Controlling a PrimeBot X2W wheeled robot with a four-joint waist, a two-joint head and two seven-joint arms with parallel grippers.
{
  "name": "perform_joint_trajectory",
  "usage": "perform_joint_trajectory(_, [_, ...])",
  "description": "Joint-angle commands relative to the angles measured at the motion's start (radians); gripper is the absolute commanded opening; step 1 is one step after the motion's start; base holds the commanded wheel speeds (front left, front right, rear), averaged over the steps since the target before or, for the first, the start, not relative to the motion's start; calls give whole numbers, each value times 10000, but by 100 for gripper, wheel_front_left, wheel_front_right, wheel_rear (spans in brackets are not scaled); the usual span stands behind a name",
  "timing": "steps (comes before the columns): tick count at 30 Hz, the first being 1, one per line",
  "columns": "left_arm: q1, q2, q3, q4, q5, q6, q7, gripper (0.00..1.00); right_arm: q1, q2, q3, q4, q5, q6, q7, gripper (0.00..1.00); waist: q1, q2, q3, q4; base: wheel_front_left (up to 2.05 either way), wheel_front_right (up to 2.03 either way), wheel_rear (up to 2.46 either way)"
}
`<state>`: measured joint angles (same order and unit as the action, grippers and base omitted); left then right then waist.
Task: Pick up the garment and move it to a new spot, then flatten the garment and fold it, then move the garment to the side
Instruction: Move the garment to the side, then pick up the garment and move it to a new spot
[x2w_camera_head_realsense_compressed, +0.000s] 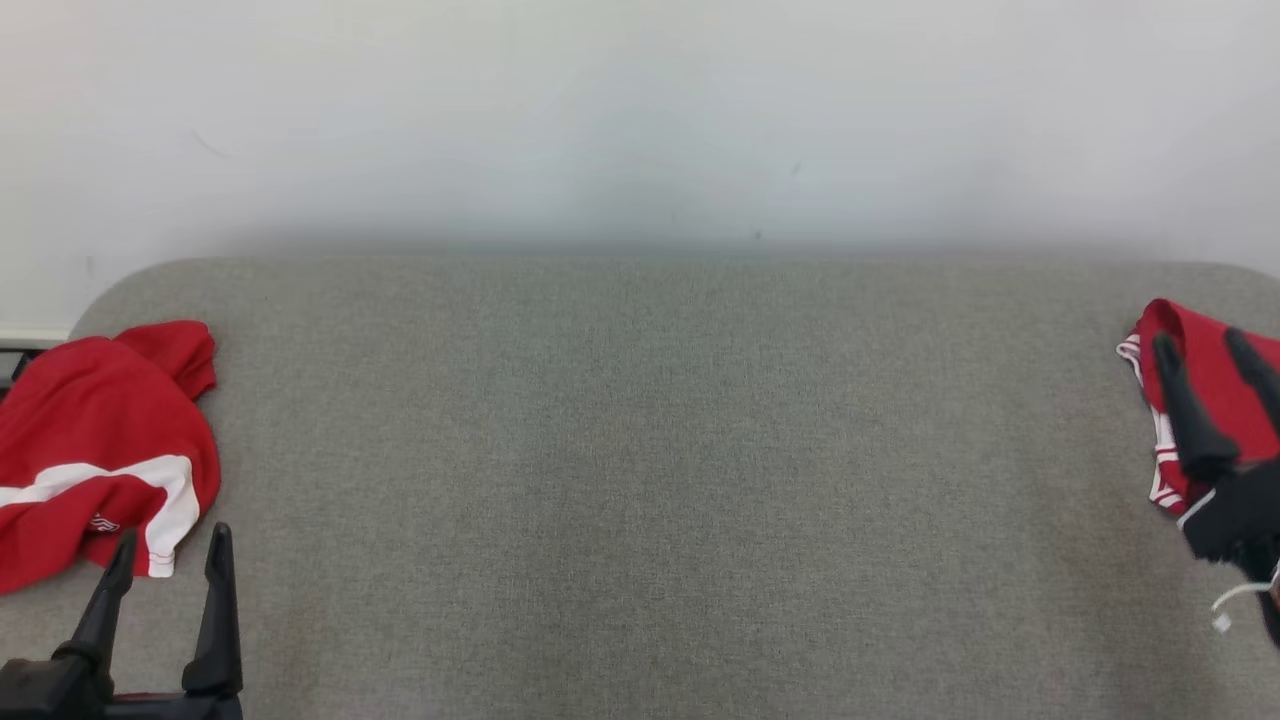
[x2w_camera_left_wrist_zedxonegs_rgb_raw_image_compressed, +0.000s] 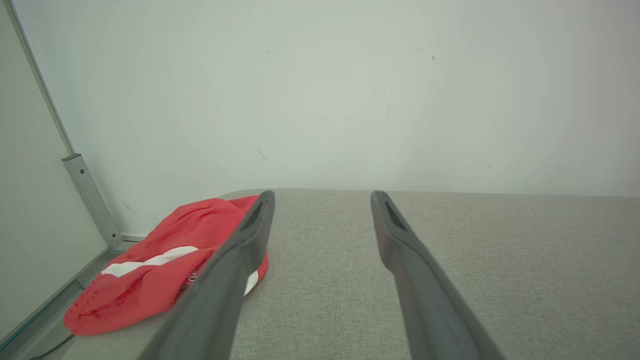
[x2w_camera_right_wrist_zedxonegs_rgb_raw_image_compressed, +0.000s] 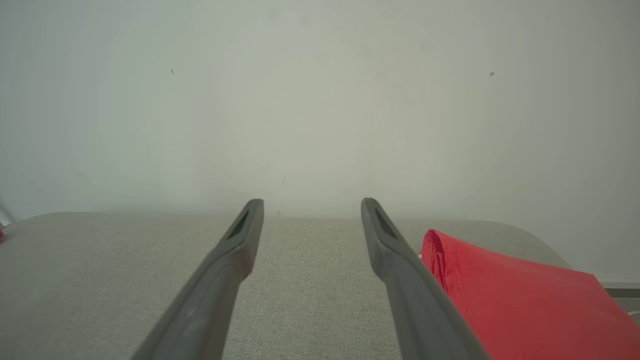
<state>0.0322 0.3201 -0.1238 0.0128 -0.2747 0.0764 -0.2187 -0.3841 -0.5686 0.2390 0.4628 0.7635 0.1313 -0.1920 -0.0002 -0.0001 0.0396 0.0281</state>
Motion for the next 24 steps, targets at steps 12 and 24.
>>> perform_joint_trajectory(12, [611,236,125,-218,-117,300,383,100,2537,2058,-2324,-2003,-1851,-10,1132,100,2,1,-750,-262,0,0,0])
perform_joint_trajectory(24, [858,347,109,-356,-251,389,512,100,3789,3435,-3769,-3956,-3937,-10,1786,100,2,1,-965,-418,0,0,0])
